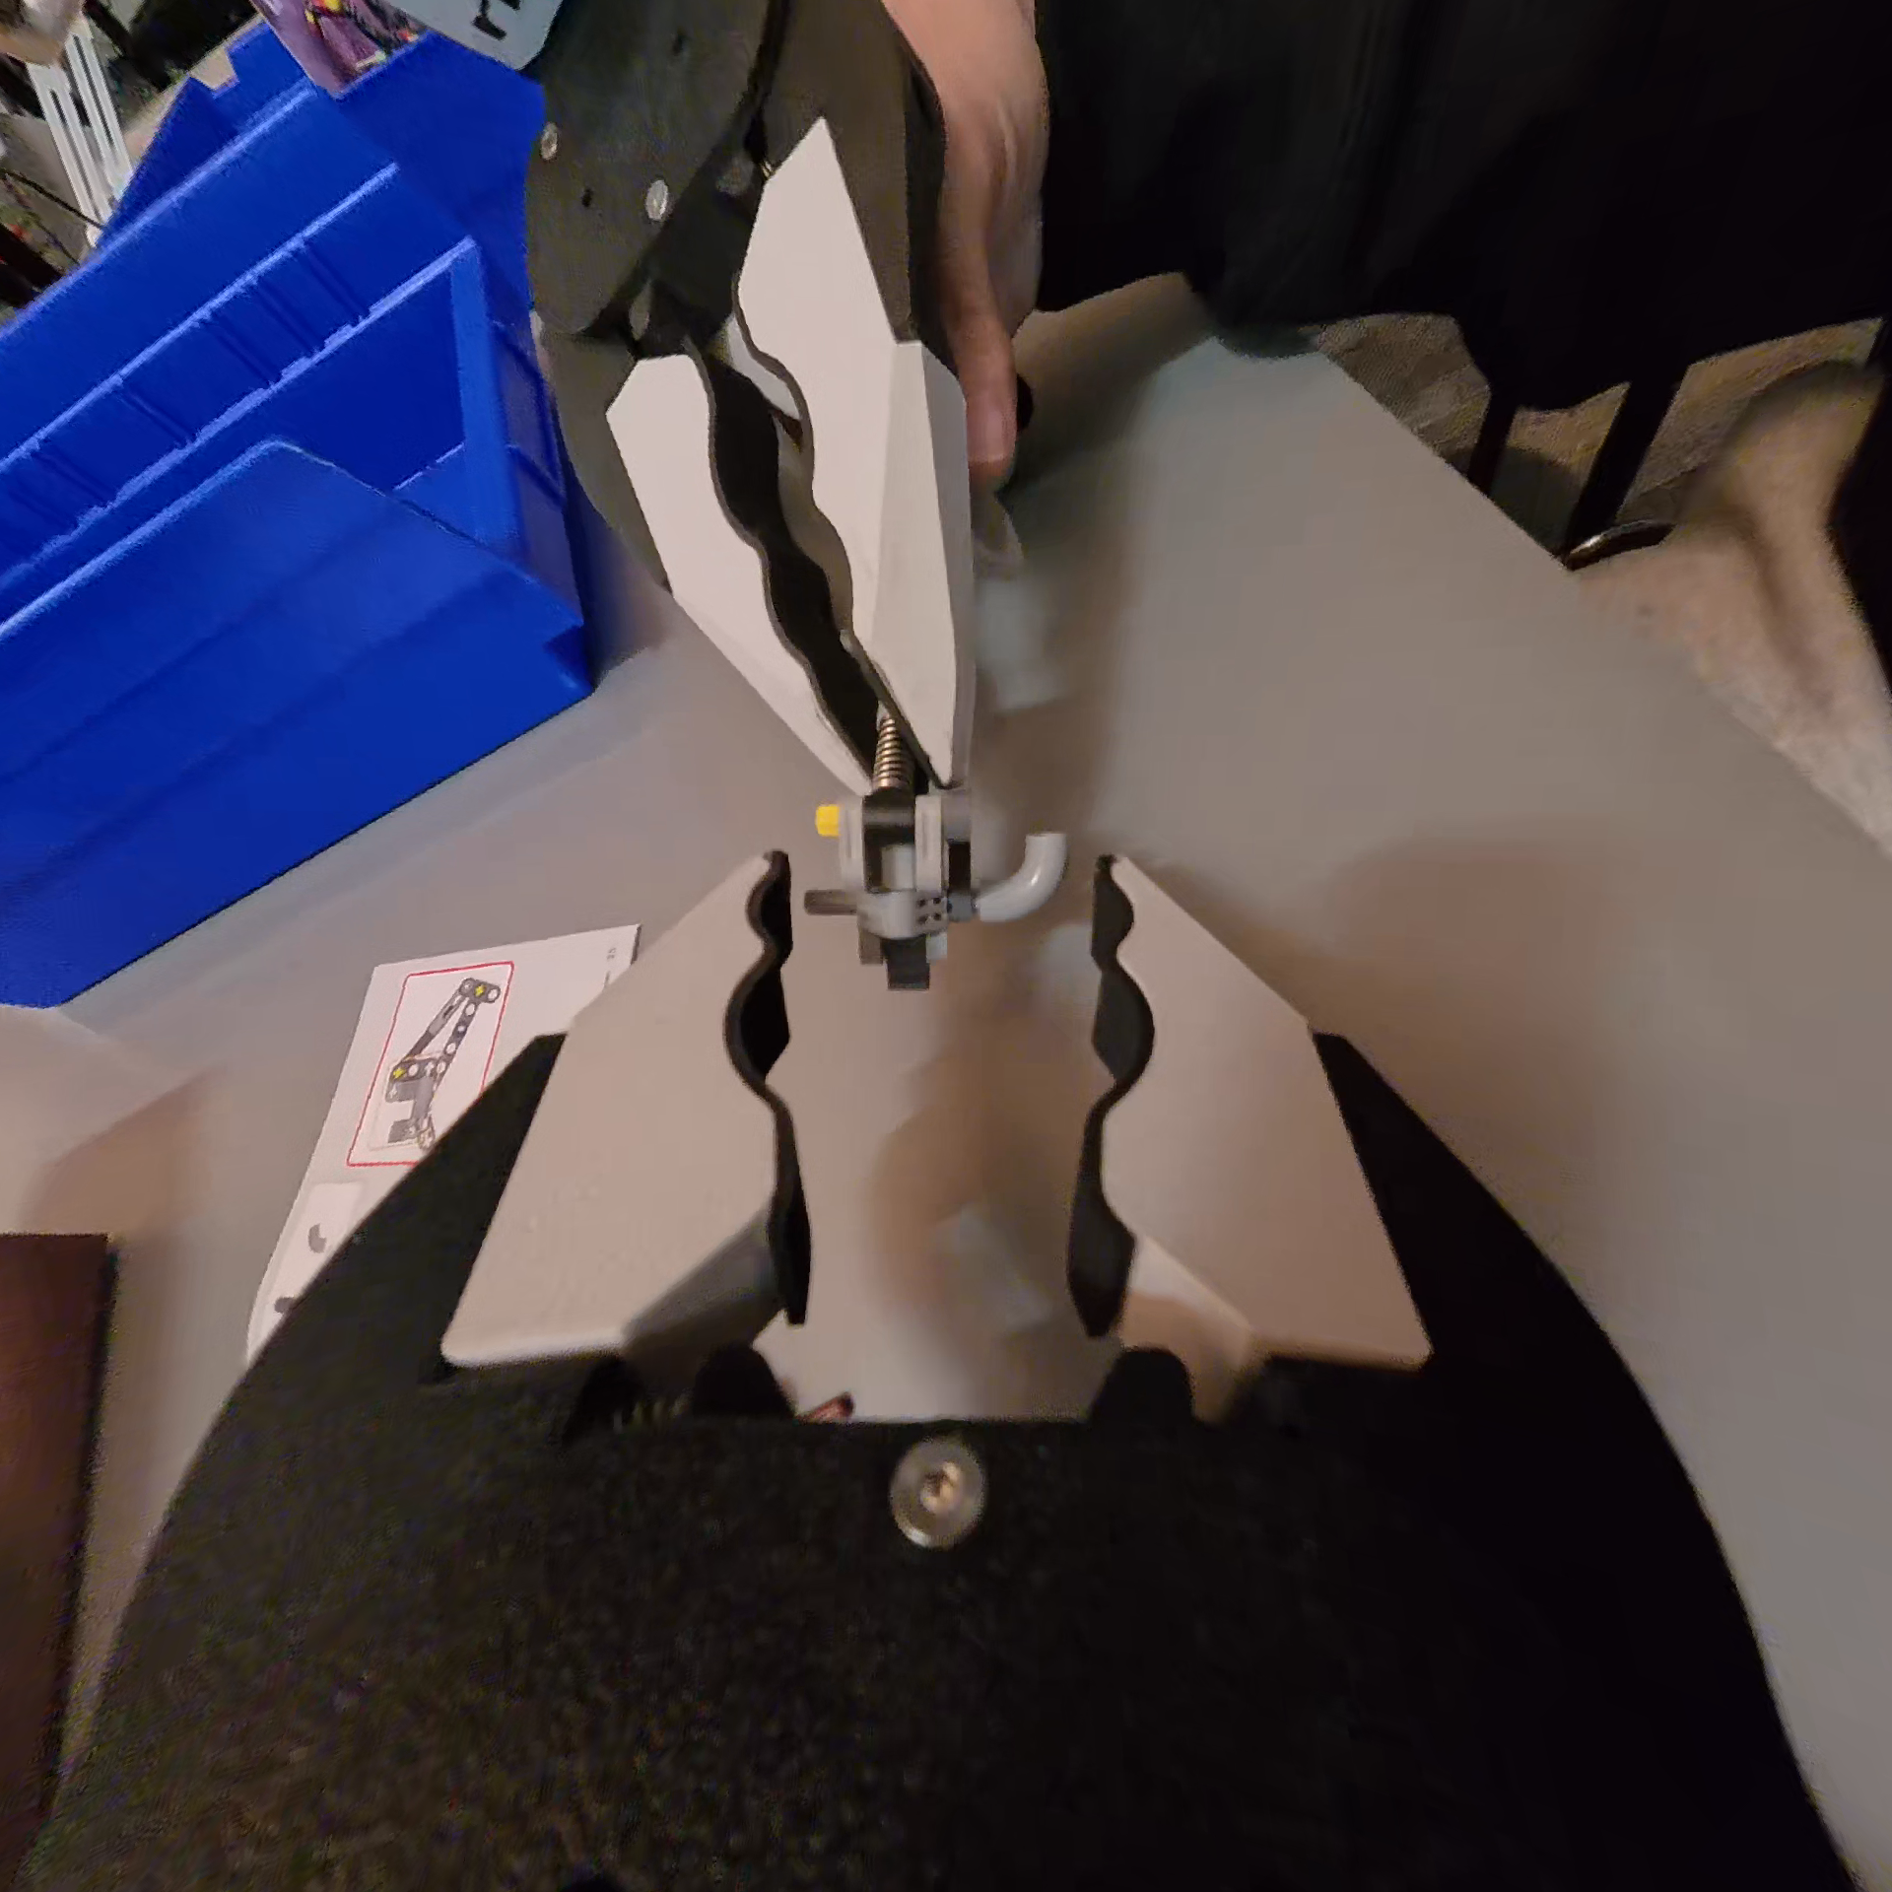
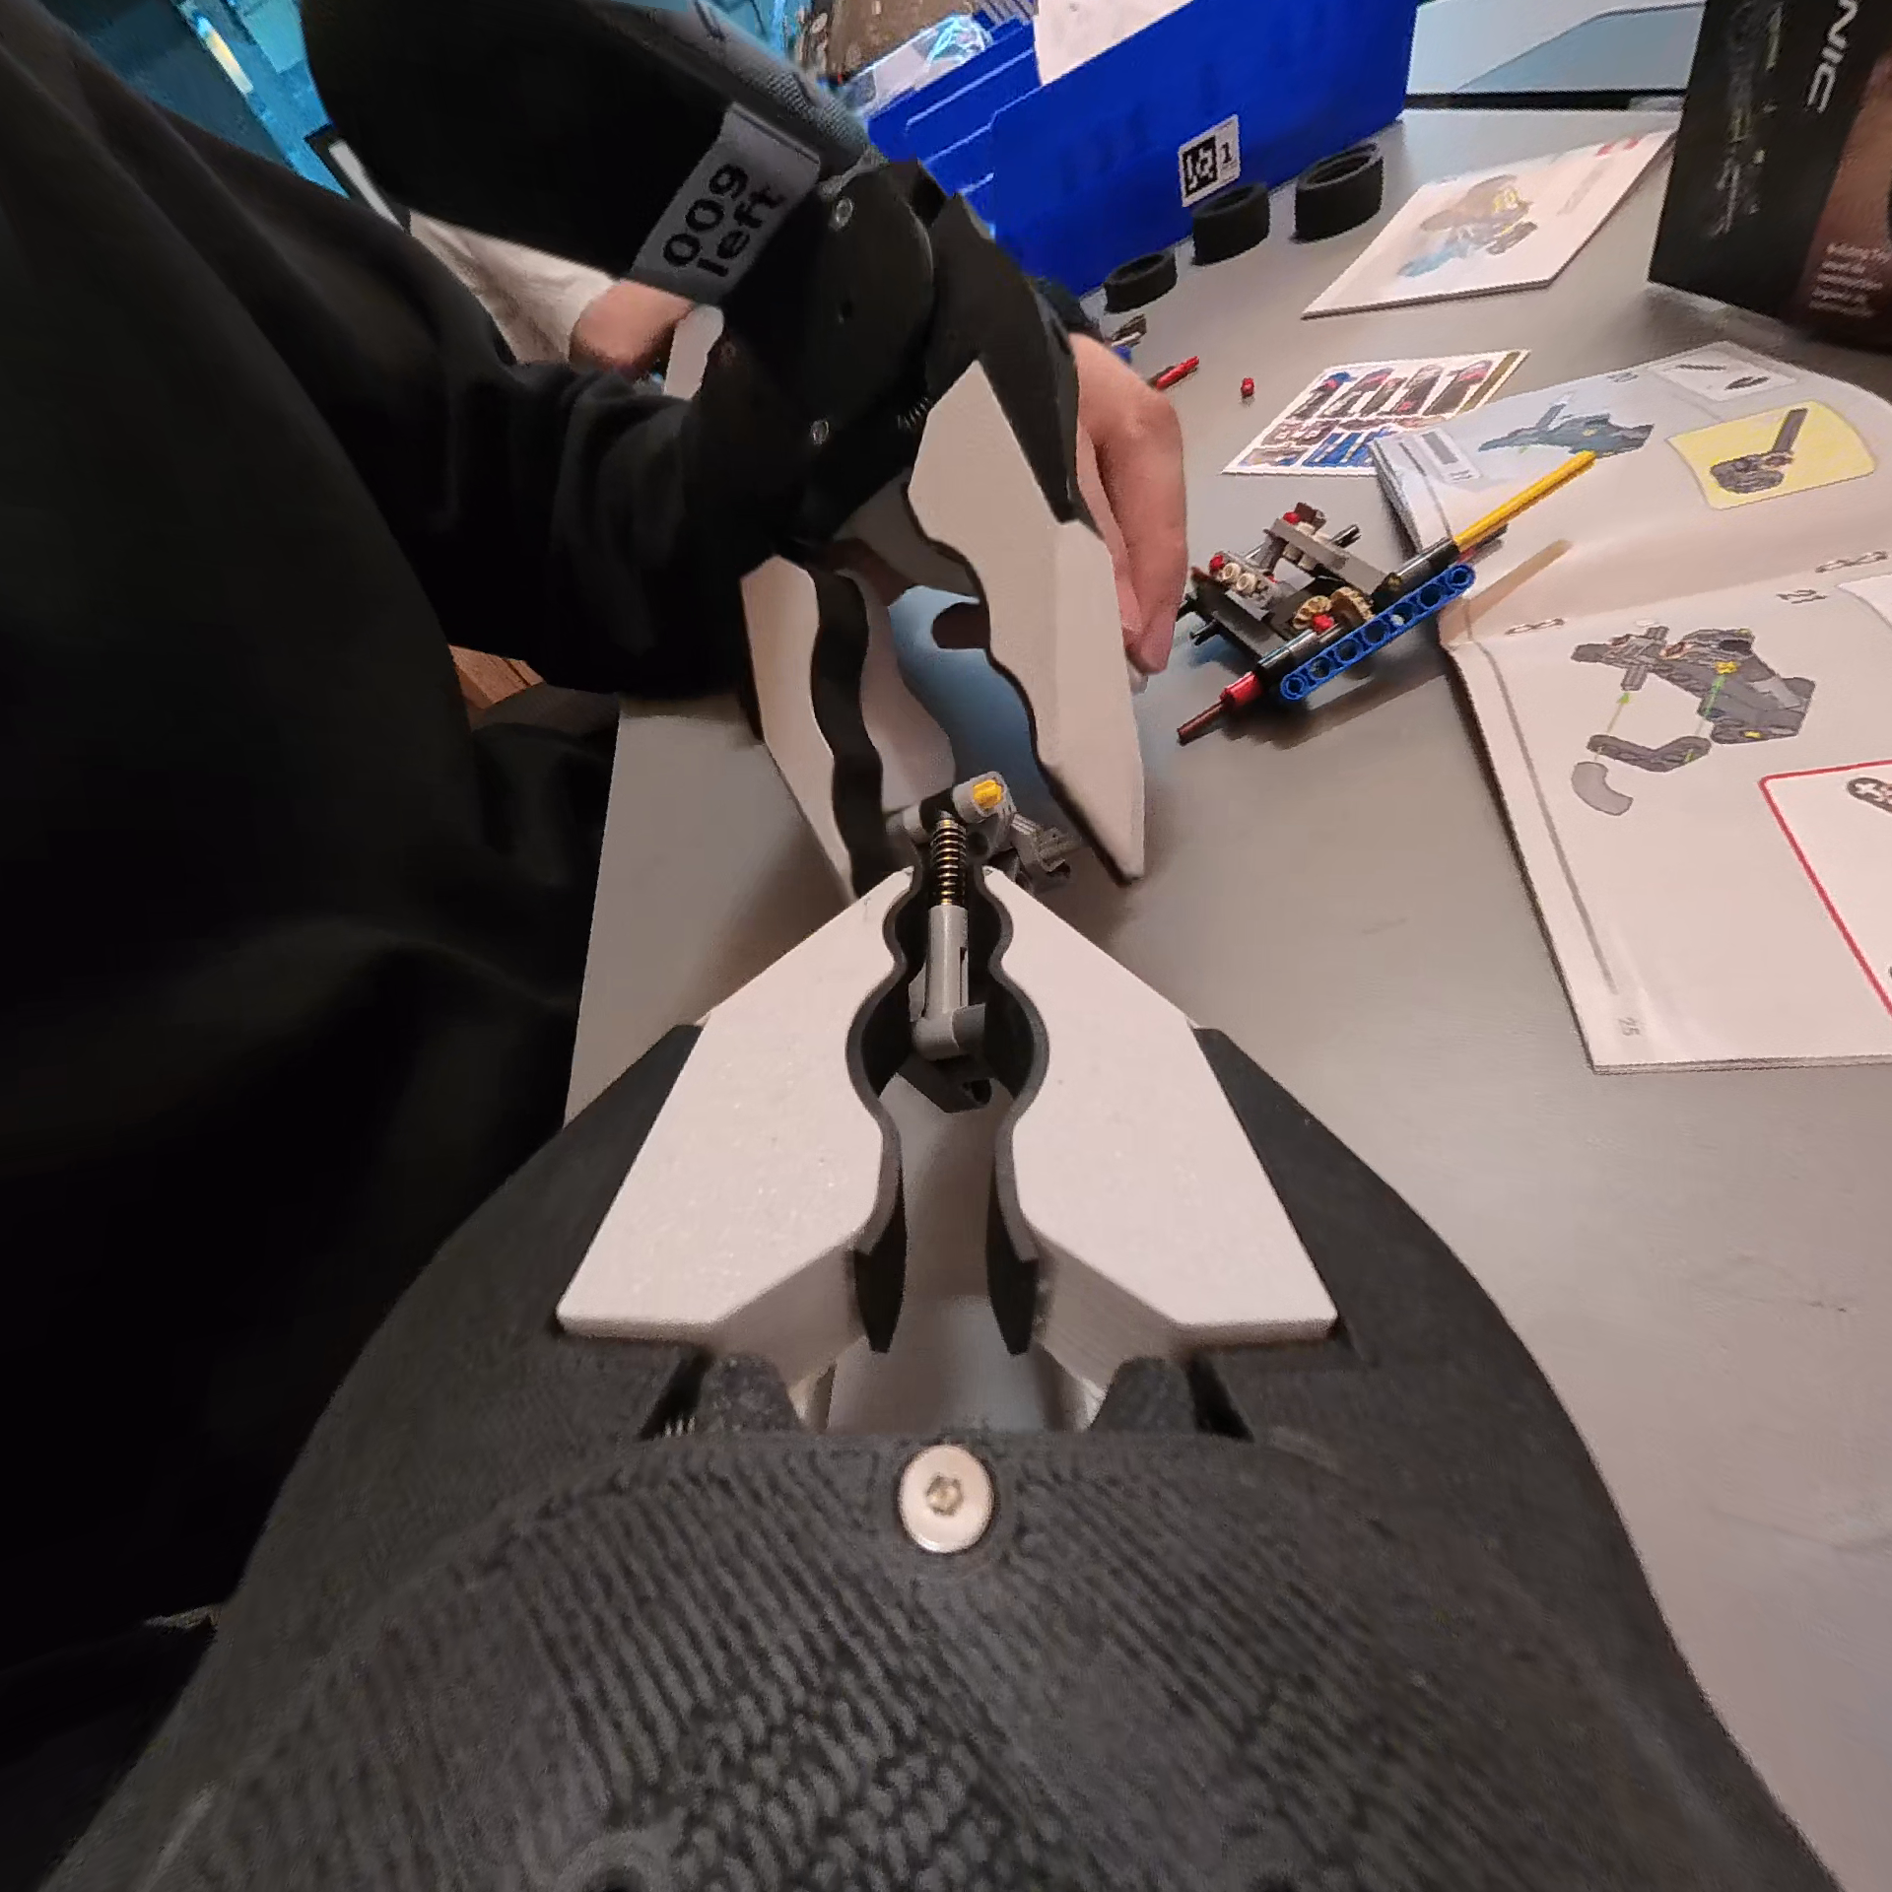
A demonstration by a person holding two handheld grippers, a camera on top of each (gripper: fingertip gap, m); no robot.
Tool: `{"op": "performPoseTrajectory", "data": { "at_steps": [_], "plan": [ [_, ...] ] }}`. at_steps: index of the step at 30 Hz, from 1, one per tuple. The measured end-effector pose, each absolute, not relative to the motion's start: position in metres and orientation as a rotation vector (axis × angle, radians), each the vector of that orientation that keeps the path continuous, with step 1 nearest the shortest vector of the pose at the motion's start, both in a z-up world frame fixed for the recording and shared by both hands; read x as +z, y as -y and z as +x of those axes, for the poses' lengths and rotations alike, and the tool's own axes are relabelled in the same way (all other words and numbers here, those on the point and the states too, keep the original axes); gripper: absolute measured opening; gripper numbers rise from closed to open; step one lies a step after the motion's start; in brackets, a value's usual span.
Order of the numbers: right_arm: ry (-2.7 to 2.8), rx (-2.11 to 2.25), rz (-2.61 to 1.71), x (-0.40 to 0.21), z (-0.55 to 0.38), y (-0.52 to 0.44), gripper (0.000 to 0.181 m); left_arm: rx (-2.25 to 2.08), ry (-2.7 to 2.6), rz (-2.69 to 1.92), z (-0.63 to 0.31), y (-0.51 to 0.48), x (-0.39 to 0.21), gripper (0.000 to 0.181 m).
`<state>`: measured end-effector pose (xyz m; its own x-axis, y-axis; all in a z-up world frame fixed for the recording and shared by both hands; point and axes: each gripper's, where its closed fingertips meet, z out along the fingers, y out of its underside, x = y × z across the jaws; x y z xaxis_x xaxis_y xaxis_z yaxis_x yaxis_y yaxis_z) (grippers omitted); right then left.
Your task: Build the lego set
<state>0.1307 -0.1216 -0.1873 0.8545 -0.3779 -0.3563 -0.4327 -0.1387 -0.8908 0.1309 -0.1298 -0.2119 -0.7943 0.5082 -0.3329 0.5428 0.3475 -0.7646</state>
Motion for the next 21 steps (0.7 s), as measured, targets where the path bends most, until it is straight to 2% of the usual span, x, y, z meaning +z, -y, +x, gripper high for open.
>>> {"op": "performPoseTrajectory", "data": {
  "at_steps": [2,21],
  "plan": [
    [-0.617,0.058,-1.740,-0.1857,0.1301,0.1213,0.005,-1.442,-2.520,1.001,0.1330,0.1306,-0.2141,0.047],
    [-0.631,0.051,-1.723,-0.1842,0.1328,0.1229,0.004,-1.500,-2.615,0.958,0.1311,0.1300,-0.2132,0.047]
  ]
}}
